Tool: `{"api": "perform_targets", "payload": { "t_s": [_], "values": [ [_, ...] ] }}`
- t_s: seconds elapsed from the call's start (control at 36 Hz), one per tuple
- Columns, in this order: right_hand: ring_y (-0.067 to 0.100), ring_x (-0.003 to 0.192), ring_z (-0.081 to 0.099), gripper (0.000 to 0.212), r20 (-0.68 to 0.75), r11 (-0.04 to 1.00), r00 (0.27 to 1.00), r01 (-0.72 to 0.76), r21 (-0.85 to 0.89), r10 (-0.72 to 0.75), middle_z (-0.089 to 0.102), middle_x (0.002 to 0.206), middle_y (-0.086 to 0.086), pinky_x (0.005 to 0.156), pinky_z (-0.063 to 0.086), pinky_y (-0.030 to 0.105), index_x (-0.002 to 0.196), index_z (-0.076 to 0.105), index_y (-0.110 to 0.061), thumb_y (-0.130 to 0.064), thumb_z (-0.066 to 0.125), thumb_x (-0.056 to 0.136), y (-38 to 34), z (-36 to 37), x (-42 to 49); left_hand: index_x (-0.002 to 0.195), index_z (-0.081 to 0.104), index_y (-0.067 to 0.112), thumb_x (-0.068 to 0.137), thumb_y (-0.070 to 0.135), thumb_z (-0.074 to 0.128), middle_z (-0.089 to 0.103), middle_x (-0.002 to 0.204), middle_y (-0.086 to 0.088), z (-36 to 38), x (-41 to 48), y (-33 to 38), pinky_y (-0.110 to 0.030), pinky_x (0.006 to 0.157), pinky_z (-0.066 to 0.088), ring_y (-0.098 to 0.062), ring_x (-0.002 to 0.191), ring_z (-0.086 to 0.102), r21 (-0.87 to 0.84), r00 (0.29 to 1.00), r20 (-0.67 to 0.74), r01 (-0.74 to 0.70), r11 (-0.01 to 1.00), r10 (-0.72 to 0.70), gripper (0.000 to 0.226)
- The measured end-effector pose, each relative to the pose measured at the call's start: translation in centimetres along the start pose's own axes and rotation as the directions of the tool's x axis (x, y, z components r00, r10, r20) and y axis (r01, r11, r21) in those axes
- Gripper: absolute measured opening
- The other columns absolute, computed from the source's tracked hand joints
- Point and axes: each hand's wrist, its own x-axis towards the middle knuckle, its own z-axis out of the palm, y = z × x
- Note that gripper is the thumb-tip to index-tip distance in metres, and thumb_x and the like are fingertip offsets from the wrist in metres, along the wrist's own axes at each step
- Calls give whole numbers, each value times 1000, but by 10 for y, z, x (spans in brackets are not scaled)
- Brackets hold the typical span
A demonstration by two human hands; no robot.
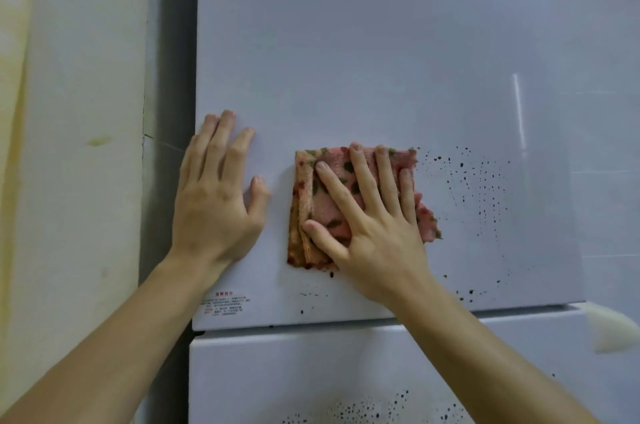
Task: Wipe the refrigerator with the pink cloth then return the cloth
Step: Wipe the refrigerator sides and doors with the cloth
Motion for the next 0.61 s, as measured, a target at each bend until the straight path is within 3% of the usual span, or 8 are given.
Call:
{"api": "perform_targets", "payload": {
  "t_s": [0.19,0.33,0.42,0.5,0.61],
  "values": [
    [31,161,-19,84,69,993,990,-120,-16,121,-13,176,5,127,-18,48,166,8,-44,-85,20,94,25,-9,83,153,44,7,96,32,43,31,168,-15,-2,2,5,-41,131,12,-31,159,20,-5,1000,-11,22,1000,-23,63],
    [37,162,-2,74,-86,987,991,-109,-117,100,3,176,13,128,-10,54,168,17,-28,-69,19,107,12,-6,76,152,44,5,95,28,43,31,167,-16,0,3,10,-47,131,14,-33,159,20,-16,998,-26,55,998,-55,62],
    [38,162,4,68,-139,984,977,-153,88,165,13,173,20,132,-3,50,165,26,-16,-56,32,110,-6,3,60,154,41,6,96,26,42,28,169,-15,4,2,11,-47,131,11,-33,160,17,-2,998,-38,55,998,-55,62],
    [40,162,-2,59,-134,980,975,-164,110,178,8,173,25,131,0,53,160,34,-12,-47,34,112,-18,10,44,156,39,7,96,25,42,26,170,-14,7,0,11,-47,132,9,-31,161,15,28,998,-46,50,998,-48,63],
    [36,162,-6,75,-115,990,983,-142,9,143,2,174,21,132,-2,53,166,21,-8,-56,33,109,-29,12,23,157,38,7,97,25,42,26,170,-14,8,-1,11,-48,132,10,-31,161,15,32,998,-52,42,999,-40,63]
  ]
}}
